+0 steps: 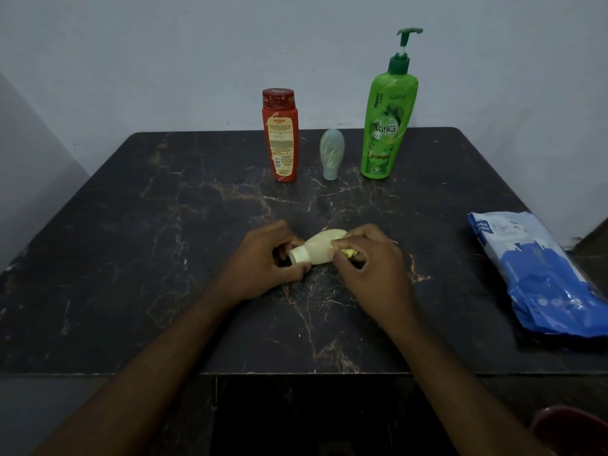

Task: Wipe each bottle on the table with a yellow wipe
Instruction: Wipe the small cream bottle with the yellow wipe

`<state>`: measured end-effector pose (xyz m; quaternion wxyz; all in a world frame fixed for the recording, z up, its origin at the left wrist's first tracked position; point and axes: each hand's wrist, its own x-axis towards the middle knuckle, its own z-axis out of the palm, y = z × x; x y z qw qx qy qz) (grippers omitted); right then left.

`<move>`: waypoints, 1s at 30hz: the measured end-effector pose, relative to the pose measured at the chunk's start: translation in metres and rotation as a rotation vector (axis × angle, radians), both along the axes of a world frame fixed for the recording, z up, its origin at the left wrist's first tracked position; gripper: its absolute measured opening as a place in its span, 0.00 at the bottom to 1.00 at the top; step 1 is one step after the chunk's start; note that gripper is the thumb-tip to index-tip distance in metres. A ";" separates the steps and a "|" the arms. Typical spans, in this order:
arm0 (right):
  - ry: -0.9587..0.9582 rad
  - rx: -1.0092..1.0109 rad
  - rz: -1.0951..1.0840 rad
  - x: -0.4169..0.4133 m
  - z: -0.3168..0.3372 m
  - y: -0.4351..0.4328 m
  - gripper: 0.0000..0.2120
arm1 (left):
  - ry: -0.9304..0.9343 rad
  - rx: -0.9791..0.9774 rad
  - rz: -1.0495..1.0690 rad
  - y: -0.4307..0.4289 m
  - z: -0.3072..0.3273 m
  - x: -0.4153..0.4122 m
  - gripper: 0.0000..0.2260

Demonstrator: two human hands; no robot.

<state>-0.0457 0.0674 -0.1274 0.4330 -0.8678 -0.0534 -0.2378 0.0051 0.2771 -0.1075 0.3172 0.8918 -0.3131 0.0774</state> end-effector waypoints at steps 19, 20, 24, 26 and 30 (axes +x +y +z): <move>0.066 -0.088 -0.199 0.000 -0.003 -0.003 0.06 | -0.011 0.007 -0.010 0.000 0.002 -0.001 0.15; 0.083 -0.065 -0.233 0.003 -0.004 -0.006 0.06 | -0.011 0.007 -0.010 0.000 0.001 0.000 0.15; 0.109 -0.049 -0.231 0.005 -0.003 -0.008 0.08 | -0.008 0.010 -0.007 0.001 0.001 0.000 0.15; 0.067 -0.079 -0.129 0.000 0.000 -0.003 0.07 | -0.004 0.010 -0.006 0.000 0.001 -0.001 0.15; 0.049 -0.102 -0.059 -0.003 -0.001 0.002 0.07 | -0.008 0.024 0.000 0.000 -0.001 0.000 0.15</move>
